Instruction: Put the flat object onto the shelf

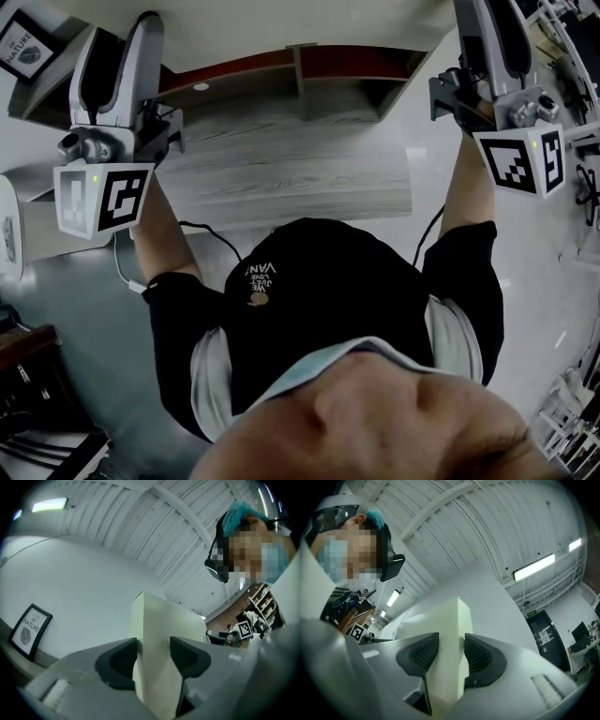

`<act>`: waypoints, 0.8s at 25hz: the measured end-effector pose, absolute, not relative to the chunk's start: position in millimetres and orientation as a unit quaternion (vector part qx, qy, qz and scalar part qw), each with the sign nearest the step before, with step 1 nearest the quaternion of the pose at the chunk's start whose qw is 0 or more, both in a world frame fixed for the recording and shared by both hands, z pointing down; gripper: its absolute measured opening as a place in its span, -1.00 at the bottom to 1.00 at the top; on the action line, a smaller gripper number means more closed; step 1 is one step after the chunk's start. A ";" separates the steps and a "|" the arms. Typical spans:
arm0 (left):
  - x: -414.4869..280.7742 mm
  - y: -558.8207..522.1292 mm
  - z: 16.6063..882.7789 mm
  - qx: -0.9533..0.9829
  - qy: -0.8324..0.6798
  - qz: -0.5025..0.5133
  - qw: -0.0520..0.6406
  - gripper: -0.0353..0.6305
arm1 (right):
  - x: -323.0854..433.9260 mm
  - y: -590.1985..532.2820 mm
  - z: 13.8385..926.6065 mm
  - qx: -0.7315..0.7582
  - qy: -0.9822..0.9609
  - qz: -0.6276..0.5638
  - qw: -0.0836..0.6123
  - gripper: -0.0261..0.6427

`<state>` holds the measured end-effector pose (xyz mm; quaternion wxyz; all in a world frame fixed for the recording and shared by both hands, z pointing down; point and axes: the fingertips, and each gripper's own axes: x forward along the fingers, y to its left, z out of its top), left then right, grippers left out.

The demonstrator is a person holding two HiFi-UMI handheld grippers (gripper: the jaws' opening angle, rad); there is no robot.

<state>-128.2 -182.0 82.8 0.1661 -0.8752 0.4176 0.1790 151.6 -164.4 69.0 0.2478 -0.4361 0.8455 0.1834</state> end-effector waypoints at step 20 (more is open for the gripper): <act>-107.4 -215.5 36.7 -0.871 0.408 0.179 0.206 -0.23 | 167.5 -196.2 18.8 -0.433 0.842 0.230 0.225 -0.44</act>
